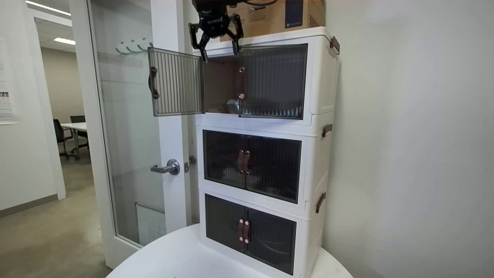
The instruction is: Open the top drawer.
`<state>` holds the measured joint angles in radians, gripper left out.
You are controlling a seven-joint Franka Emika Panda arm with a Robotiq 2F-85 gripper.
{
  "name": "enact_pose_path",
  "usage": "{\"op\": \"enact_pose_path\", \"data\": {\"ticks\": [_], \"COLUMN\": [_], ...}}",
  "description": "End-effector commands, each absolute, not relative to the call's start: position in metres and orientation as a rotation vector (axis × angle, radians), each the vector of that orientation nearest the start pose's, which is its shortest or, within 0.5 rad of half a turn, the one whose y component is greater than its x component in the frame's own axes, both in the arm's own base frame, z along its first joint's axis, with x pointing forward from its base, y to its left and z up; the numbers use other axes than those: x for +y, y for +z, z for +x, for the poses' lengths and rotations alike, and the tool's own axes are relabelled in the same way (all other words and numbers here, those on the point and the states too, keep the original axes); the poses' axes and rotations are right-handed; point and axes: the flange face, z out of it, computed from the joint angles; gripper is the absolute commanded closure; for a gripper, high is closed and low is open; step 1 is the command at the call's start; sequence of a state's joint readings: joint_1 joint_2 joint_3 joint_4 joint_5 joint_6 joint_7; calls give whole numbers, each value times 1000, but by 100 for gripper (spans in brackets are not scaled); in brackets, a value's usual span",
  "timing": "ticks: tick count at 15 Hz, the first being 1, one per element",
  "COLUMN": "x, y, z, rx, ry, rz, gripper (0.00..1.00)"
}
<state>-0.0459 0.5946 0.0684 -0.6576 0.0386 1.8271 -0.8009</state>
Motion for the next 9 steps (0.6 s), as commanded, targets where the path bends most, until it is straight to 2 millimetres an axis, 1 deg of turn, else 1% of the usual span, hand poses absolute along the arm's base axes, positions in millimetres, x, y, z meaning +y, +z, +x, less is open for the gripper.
{"op": "enact_pose_path", "data": {"ticks": [1,2,3,4,5,9], "x": [6,8,8,6,2,-25], "y": [716,716,713,712,706,692], "z": [717,717,720,719,721,728], "rx": [-1337,-1353,-1362,-1359,-1351,-1335], "ry": [-976,-985,-981,-967,-928,-854], "rz": [-2858,-2846,-2847,-2853,-2877,-3004], "gripper": [0,0,0,0,0,0]}}
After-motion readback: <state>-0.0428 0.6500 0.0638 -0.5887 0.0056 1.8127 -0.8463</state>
